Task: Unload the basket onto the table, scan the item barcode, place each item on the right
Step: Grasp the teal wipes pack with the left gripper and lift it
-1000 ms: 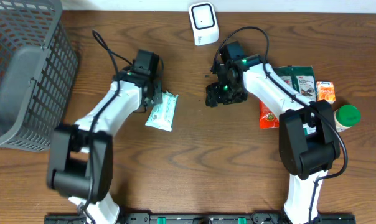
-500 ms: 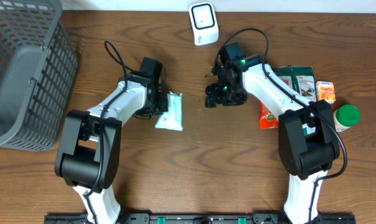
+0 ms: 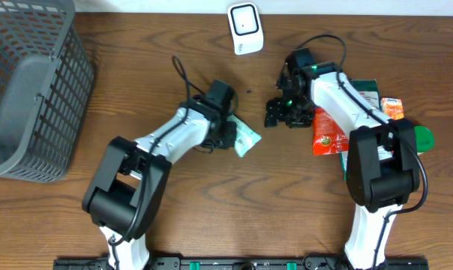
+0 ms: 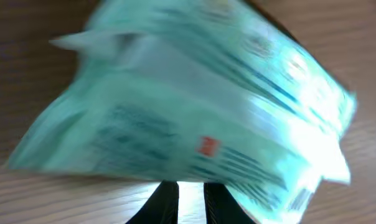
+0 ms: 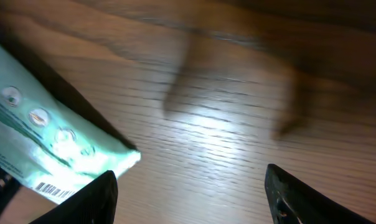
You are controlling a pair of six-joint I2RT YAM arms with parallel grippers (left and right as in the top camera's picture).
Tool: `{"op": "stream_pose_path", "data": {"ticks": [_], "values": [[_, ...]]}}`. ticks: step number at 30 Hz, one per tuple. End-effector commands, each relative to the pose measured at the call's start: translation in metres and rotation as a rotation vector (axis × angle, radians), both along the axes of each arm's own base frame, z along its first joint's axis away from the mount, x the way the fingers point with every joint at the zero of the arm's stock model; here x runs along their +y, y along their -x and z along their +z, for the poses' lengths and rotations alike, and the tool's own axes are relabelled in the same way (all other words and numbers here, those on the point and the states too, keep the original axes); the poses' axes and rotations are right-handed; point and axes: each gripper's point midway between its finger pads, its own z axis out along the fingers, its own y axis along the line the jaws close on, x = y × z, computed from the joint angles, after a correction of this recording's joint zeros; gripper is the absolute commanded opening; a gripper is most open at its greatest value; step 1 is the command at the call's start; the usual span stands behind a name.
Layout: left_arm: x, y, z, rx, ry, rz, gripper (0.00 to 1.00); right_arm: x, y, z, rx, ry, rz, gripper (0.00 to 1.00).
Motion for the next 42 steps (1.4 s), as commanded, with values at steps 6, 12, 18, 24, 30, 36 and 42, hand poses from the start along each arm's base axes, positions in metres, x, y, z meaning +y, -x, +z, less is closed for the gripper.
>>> {"op": "stream_pose_path", "data": {"ticks": [6,12,18,24,30,36,42], "values": [[0.0,0.006,0.002,-0.035,-0.096,-0.023,0.17,-0.009,0.002,-0.004,0.008,-0.002,0.024,0.72],[0.015,-0.003,0.049,-0.13,-0.156,0.006,0.17,-0.01,0.001,-0.004,0.006,-0.001,0.027,0.72],[0.005,-0.019,0.063,-0.209,-0.102,0.024,0.17,-0.008,0.001,-0.004,0.003,-0.002,0.033,0.72],[-0.008,-0.038,0.051,-0.249,-0.052,0.078,0.17,-0.008,0.001,-0.004,0.003,-0.002,0.031,0.72],[-0.016,-0.023,0.019,-0.13,-0.029,0.044,0.17,-0.008,0.001,-0.004,0.002,-0.002,0.033,0.72],[-0.006,0.001,-0.009,0.0,-0.087,0.045,0.17,-0.008,0.001,-0.004,0.001,-0.002,0.033,0.72],[-0.003,-0.011,0.003,-0.063,-0.108,0.059,0.17,-0.007,0.0,-0.004,0.0,-0.003,0.033,0.72]]}}
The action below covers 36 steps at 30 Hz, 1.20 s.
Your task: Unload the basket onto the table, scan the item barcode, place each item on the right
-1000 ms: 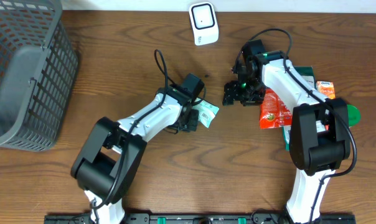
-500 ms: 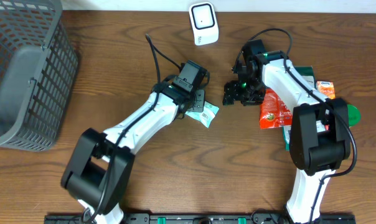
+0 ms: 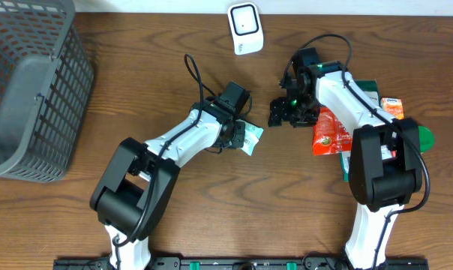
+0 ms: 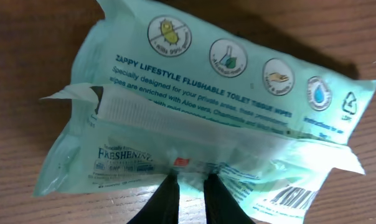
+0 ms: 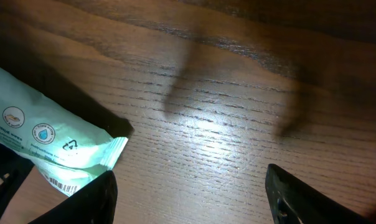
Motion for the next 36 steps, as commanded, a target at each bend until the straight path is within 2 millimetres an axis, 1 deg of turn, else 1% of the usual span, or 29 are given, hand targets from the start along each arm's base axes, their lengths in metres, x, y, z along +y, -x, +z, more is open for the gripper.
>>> {"op": "stream_pose_path", "data": {"ticks": [1,5,7,9,12,16,17,21,23,25,27,29,31,34,36], "values": [[0.004,-0.012,0.011,-0.053,-0.025,0.016,0.17,0.0,0.003,-0.004,0.008,-0.002,0.015,0.72],[0.006,-0.023,0.048,-0.156,-0.008,0.032,0.17,0.0,0.003,-0.004,0.009,-0.002,0.015,0.72],[0.009,-0.027,0.059,-0.193,-0.019,0.044,0.17,0.0,0.003,-0.004,0.009,-0.002,0.015,0.72],[0.016,-0.033,0.065,-0.232,-0.05,0.061,0.17,0.0,0.003,-0.004,0.009,-0.002,0.015,0.72],[0.026,-0.043,0.065,-0.286,-0.105,0.09,0.17,0.0,0.003,-0.004,0.008,-0.002,0.015,0.72],[0.03,-0.061,0.055,-0.356,-0.139,0.123,0.17,0.0,0.002,-0.004,0.007,-0.002,0.015,0.72],[0.032,-0.066,0.052,-0.372,-0.156,0.133,0.22,0.0,0.002,-0.004,0.007,-0.002,0.015,0.72],[0.052,-0.083,0.035,-0.414,-0.249,0.189,0.22,0.0,0.002,-0.004,0.007,-0.002,0.015,0.72],[0.06,-0.087,0.025,-0.401,-0.259,0.206,0.22,0.0,0.002,-0.004,0.006,-0.002,0.015,0.72],[0.071,-0.089,0.011,-0.373,-0.279,0.224,0.22,0.001,0.002,-0.004,0.006,-0.002,0.015,0.72],[0.076,-0.085,-0.001,-0.325,-0.277,0.222,0.22,0.001,0.002,-0.004,0.006,-0.002,0.015,0.72],[0.074,-0.077,-0.01,-0.265,-0.247,0.207,0.22,0.0,0.002,-0.004,0.006,-0.002,0.015,0.72],[0.065,-0.066,-0.016,-0.2,-0.193,0.18,0.22,0.0,0.002,-0.004,0.006,-0.002,0.015,0.72],[0.046,-0.047,-0.022,-0.097,-0.094,0.132,0.22,0.0,0.002,-0.004,0.007,0.002,0.015,0.72],[0.03,-0.03,-0.025,-0.017,-0.019,0.098,0.22,-0.004,0.002,-0.005,0.005,0.023,0.014,0.72]]}}
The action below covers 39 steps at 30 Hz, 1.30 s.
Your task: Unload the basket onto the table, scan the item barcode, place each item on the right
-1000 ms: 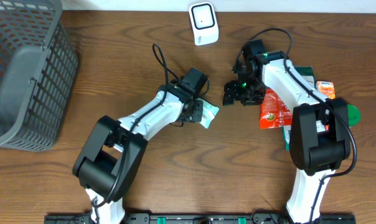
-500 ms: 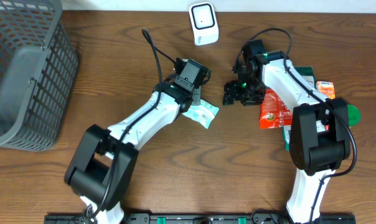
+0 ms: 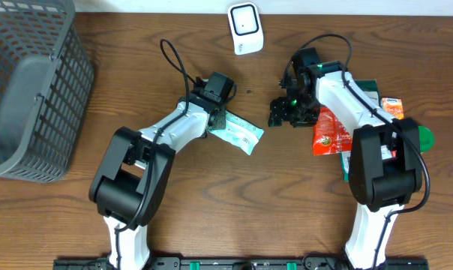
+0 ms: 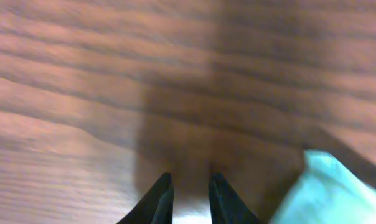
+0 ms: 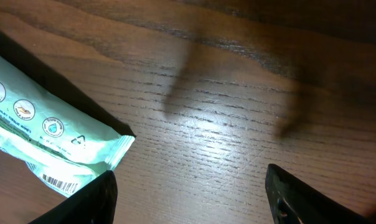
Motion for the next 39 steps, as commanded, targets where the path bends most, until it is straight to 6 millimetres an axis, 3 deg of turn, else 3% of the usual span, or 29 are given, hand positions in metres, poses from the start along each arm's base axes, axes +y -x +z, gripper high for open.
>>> {"op": "stream_pose_path", "data": {"ticks": [1,6,11,15,18,24,26,28,32,39], "values": [[-0.038,0.04,-0.016,0.192,0.19,-0.092,0.22,-0.006,0.003,-0.005,0.007,0.034,0.014,0.72],[-0.059,0.078,-0.015,0.352,0.296,-0.139,0.22,-0.014,0.006,-0.006,0.025,0.056,0.003,0.75],[-0.062,0.123,-0.015,0.519,0.284,-0.153,0.22,-0.035,0.008,-0.006,0.059,0.062,-0.049,0.77],[-0.057,0.137,-0.01,0.559,0.252,-0.194,0.19,-0.051,0.007,-0.006,0.077,0.057,-0.092,0.78],[-0.048,0.124,0.001,0.476,0.196,-0.191,0.19,-0.058,0.006,-0.005,0.082,0.052,-0.114,0.8],[-0.025,0.054,0.036,0.103,0.02,-0.148,0.19,-0.061,0.007,-0.005,0.085,0.052,-0.12,0.83],[-0.03,0.028,0.045,-0.019,0.022,-0.132,0.19,-0.059,0.007,-0.005,0.085,0.053,-0.116,0.83],[-0.04,0.016,0.048,-0.068,0.063,-0.137,0.19,-0.058,0.007,-0.005,0.084,0.053,-0.114,0.83],[-0.053,0.01,0.039,-0.08,0.101,-0.153,0.19,-0.058,0.007,-0.005,0.084,0.052,-0.114,0.83],[-0.047,0.031,-0.006,0.059,0.049,-0.163,0.18,-0.058,0.005,-0.005,0.078,0.051,-0.113,0.82]]}}
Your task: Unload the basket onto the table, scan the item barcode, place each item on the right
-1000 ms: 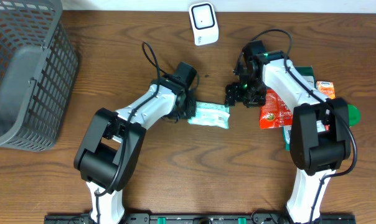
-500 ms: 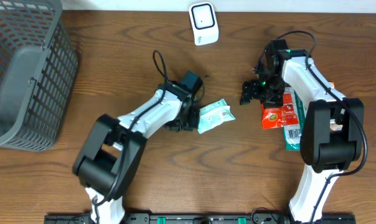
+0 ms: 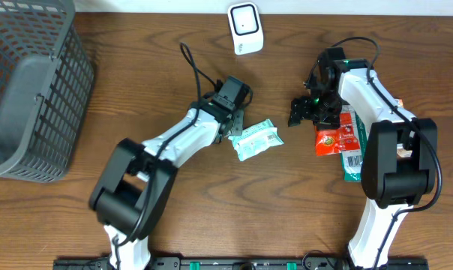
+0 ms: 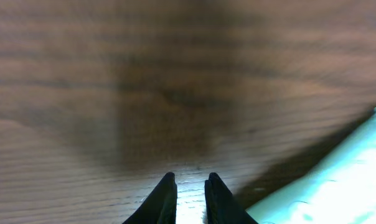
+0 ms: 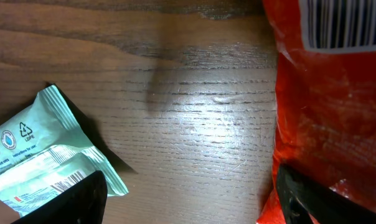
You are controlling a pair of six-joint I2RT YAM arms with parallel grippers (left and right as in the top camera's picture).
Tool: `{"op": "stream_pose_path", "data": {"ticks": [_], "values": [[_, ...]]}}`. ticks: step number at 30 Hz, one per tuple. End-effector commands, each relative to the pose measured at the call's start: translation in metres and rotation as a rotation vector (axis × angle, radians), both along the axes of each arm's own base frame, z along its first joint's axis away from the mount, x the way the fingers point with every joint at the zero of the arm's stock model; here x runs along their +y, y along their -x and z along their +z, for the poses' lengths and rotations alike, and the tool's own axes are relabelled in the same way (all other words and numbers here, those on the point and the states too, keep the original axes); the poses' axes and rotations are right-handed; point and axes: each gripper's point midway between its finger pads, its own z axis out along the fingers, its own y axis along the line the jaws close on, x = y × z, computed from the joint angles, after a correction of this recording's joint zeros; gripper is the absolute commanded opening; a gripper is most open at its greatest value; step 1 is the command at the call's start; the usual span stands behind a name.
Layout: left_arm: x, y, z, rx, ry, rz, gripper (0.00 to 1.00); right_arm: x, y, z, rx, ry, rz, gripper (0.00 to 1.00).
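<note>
The mint-green wipes pack (image 3: 256, 140) lies flat on the table, its barcode edge showing in the right wrist view (image 5: 32, 165). My left gripper (image 3: 236, 122) sits just up-left of the pack, shut on nothing (image 4: 187, 190); the pack's corner (image 4: 337, 186) shows to its right. The white scanner (image 3: 244, 27) stands at the back edge. Right of the pack, my right gripper (image 3: 301, 112) is open and empty (image 5: 191, 199), next to a red packet (image 5: 331, 93) with a barcode.
A grey wire basket (image 3: 31, 82) fills the far left. The red packet (image 3: 331, 133) and a green-and-white package (image 3: 354, 161) lie under the right arm at the right side. Bare wood table (image 3: 136, 67) lies between basket and arms.
The wipes pack has shifted a little right and turned. My left gripper has moved right and sits by its upper left corner. My right gripper has moved right, beside the red packet.
At first my left gripper was shut on the wipes pack, held above the table. Then it still gripped the pack, with its printed side in view. Then the pack lay free on the table with the gripper off it. Now the pack lies slightly further right.
</note>
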Motion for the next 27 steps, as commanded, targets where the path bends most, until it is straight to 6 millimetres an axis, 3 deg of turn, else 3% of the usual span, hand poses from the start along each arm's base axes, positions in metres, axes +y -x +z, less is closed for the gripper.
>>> {"op": "stream_pose_path", "data": {"ticks": [1,7,12,17,21,27], "values": [[0.004,0.018,-0.033,0.101,-0.04,-0.022,0.19,0.001,0.002,-0.004,0.007,0.002,0.016,0.82],[-0.024,0.046,-0.031,0.223,0.093,-0.096,0.15,0.002,0.002,-0.004,0.007,0.002,0.017,0.82],[-0.058,0.086,-0.026,0.373,0.233,-0.185,0.15,0.011,0.003,-0.001,0.01,-0.051,0.019,0.8],[-0.065,0.116,-0.027,0.466,0.223,-0.206,0.15,0.03,0.004,0.009,-0.017,-0.185,0.109,0.78],[-0.048,0.107,-0.034,0.41,0.109,-0.177,0.15,0.042,0.005,0.021,-0.044,-0.271,0.155,0.79],[-0.023,0.079,-0.033,0.331,0.042,-0.107,0.16,0.043,0.012,0.022,-0.04,-0.274,0.221,0.78]]}}
